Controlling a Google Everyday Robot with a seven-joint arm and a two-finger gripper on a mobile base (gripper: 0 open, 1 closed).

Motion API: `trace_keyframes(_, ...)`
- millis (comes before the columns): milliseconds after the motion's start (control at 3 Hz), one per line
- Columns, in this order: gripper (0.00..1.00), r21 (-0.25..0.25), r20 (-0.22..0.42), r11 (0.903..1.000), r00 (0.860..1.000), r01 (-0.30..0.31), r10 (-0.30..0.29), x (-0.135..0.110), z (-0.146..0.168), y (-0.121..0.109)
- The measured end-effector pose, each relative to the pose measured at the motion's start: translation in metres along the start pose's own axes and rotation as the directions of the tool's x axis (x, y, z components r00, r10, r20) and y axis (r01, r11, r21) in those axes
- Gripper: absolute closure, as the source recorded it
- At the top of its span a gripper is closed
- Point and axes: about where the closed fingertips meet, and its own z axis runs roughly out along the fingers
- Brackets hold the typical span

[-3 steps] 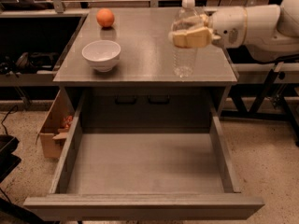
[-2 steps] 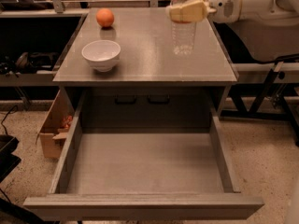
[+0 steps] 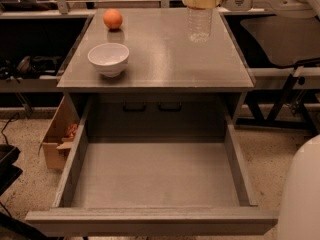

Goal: Pick water bottle from top drawer and place on counter

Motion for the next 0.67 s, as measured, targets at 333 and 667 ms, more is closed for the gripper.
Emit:
trace_keyframes(333,1.00,0.050,0.023,0.9987,1.000,-0.014,0.013,0.024,0.003,-0.021)
trace_keyframes(667,1.00,0.073,0.033,0.9963,0.999,-0.045,0.042,0.057,0.008,-0.033)
